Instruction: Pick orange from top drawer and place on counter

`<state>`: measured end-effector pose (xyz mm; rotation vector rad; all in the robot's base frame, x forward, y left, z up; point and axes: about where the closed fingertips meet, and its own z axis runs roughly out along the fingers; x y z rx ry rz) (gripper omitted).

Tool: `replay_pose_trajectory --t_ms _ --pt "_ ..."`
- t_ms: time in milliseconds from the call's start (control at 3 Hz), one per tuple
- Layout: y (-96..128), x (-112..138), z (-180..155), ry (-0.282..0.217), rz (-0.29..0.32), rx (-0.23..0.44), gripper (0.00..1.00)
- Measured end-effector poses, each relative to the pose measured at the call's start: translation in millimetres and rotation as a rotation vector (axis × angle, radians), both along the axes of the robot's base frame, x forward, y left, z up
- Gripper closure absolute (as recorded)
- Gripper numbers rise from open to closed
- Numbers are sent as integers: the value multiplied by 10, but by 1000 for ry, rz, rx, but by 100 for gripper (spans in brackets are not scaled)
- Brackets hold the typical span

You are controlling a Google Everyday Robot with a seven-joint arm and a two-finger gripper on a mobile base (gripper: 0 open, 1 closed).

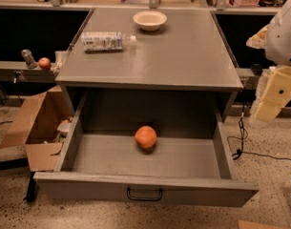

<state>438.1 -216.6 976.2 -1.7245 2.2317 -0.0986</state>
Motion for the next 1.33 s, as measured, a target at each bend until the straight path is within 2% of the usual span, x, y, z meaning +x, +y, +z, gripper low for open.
replay_pose_trajectory --t_ms 333,667,1333 --pt "0 0 0 0 0 0 0" --pt "-87 -1 -275 39 -20 31 0" --pt "-76 10 -258 35 -24 46 0"
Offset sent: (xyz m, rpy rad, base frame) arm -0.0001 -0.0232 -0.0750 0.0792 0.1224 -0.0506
